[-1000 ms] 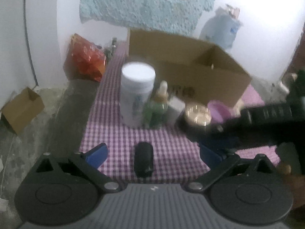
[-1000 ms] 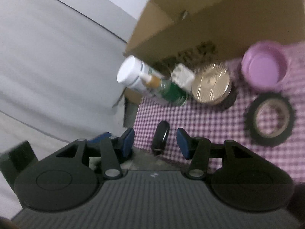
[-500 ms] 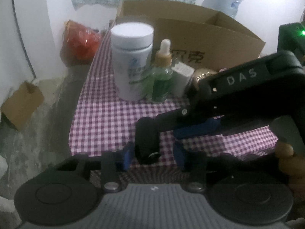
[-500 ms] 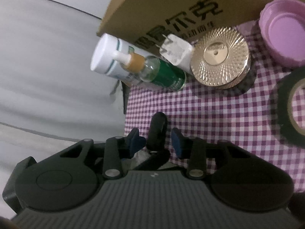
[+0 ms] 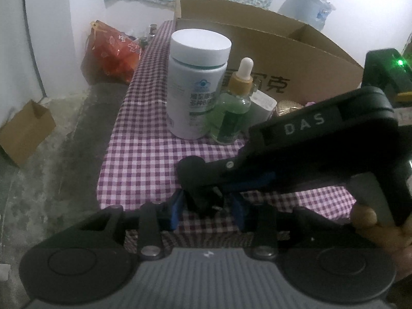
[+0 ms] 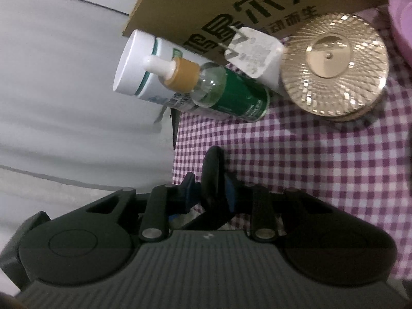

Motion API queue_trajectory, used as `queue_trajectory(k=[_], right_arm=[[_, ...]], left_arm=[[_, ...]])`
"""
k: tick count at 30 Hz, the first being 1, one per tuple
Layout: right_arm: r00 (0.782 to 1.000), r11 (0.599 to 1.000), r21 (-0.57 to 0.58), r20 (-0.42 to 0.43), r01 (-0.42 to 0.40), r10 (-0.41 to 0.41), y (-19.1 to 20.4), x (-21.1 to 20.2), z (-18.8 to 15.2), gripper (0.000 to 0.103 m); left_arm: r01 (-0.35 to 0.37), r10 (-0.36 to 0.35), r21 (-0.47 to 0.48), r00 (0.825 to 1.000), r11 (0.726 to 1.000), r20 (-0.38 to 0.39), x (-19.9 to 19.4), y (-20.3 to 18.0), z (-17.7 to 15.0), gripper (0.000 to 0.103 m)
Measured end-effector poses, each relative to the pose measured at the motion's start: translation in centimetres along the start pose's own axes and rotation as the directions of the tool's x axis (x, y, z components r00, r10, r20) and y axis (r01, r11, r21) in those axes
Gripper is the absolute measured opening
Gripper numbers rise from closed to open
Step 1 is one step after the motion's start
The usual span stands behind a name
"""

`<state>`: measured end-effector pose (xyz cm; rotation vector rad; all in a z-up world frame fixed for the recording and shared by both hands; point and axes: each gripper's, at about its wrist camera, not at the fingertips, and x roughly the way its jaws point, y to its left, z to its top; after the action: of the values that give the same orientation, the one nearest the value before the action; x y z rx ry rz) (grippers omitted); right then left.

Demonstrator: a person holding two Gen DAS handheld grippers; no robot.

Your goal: Organize rigid objects

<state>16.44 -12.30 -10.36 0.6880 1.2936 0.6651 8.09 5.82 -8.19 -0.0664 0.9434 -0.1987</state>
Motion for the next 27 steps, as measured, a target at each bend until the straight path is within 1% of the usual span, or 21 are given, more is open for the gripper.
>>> queue_trajectory(k=[2,3,5,7,10,12,14,16,18,21,24,27], right_arm=[[1.0,0.999,-0.03,0.0,0.024,-0.024,1.0,0.8,-0.1,0.023],[1.0,0.999,-0.045,0.001,0.024,-0.024,1.3,0.9,-0.1,0.023],[1.0,0.999,-0.053,-0.012,0.002,-0.003,1.7,1.7,-0.2,0.017],[1.0,0.998,-0.054,-0.012,0.007,-0.008,1.9,2.3,-0.3,0.016],[1.0,0.998,-0.058,0.0,0.015,-0.015,1.9,2.5,-0.2,0.015],[1.0,0.998,-0.053,0.006,0.016,-0.015,1.8,2.5,-0.3,0.015],[1.0,0.999,-0.047,0.01,0.015,-0.015,1.4,2.2,-0.2,0.015],[1.0,0.999,-0.037,0.013,0.01,-0.01,1.5,2.2,-0.2,0.014],[1.0,0.999,-0.035,0.017,0.004,-0.003,1.4,2.3,-0.3,0.014],[1.0,0.999,-0.031,0.01,-0.012,0.012,1.4,2.2,-0.6,0.014],[1.0,0.998,-0.053,0.015,-0.018,0.018,1.7,1.6,-1.4,0.014],[0.999,0.998,-0.055,0.017,-0.035,0.036,1.7,1.8,-1.7,0.014]], left_arm=[[0.004,-0.004,0.011,1.0,1.0,0.007,0.0,0.0,-0.2,0.04],[0.007,-0.007,0.015,1.0,1.0,0.011,-0.1,0.0,-0.3,0.04],[0.008,-0.009,0.015,1.0,1.0,0.022,-0.2,-0.1,-0.4,0.04],[-0.001,0.0,0.021,1.0,1.0,0.027,-0.1,-0.2,-0.5,0.04],[-0.011,0.011,0.027,0.999,1.0,0.031,-0.2,-0.2,-0.6,0.032],[-0.004,0.004,0.007,1.0,1.0,0.028,-0.3,0.2,-0.6,0.02],[0.018,-0.018,-0.016,1.0,1.0,0.025,-0.3,0.7,-0.6,0.019],[0.023,-0.022,-0.024,0.999,0.999,0.026,-0.3,0.8,-0.6,0.016],[0.023,-0.023,-0.017,1.0,1.0,0.022,-0.3,0.6,-0.7,0.005],[0.033,-0.033,-0.009,0.999,0.999,0.025,-0.7,0.2,-0.9,0.004],[0.019,-0.02,0.014,0.999,1.0,0.039,-1.4,-0.3,-1.1,0.004],[0.015,-0.016,0.015,0.999,1.0,0.049,-2.2,-0.5,-1.2,0.004]])
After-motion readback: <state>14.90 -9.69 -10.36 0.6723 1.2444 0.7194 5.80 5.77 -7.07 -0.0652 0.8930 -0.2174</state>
